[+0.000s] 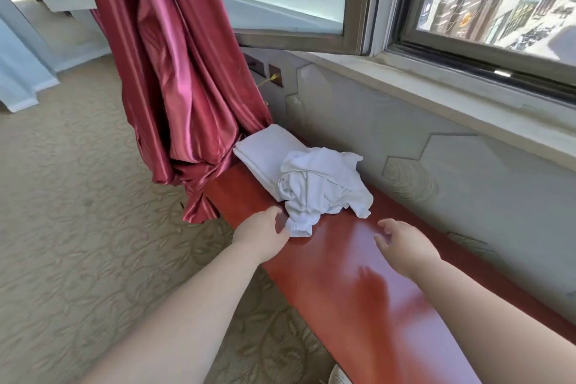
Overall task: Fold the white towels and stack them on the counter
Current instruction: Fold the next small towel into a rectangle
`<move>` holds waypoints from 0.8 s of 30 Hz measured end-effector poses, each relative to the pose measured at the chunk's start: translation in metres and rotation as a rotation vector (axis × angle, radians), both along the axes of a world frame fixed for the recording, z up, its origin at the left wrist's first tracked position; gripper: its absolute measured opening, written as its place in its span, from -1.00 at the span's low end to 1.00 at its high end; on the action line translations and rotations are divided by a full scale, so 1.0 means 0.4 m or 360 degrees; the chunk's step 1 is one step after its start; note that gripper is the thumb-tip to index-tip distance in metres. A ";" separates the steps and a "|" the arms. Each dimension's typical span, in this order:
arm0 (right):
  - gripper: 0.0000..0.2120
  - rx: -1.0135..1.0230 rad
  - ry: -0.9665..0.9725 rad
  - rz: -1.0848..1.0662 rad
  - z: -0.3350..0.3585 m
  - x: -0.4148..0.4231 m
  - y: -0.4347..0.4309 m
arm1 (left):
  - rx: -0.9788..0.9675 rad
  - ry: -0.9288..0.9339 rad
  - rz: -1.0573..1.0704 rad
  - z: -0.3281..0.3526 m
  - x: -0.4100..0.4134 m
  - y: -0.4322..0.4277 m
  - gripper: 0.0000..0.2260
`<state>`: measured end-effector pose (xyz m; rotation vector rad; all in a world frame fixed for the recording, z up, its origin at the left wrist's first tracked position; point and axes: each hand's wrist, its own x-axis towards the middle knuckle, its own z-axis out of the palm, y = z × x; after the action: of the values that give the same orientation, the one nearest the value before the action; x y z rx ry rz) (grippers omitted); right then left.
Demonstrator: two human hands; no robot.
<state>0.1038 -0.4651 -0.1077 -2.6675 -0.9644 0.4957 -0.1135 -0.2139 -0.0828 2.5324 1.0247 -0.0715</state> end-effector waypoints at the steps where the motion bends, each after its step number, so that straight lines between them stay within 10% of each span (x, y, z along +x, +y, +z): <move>1: -0.60 -0.0008 0.0013 0.0006 -0.003 0.017 0.024 | 0.0001 0.0000 0.0007 -0.002 0.018 0.019 -0.50; 13: -0.64 0.0035 0.0125 -0.0043 -0.066 0.105 0.321 | -0.0047 -0.0063 0.0005 -0.062 0.199 0.225 -0.75; 24: -0.53 -0.0323 0.0047 -0.0308 -0.087 0.175 0.580 | -0.0390 -0.0115 -0.0043 -0.120 0.372 0.437 -0.45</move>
<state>0.1737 -0.2333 -0.1426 -2.8857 -0.6698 0.6173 0.0352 -0.0389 -0.1309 2.3099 0.8951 -0.1053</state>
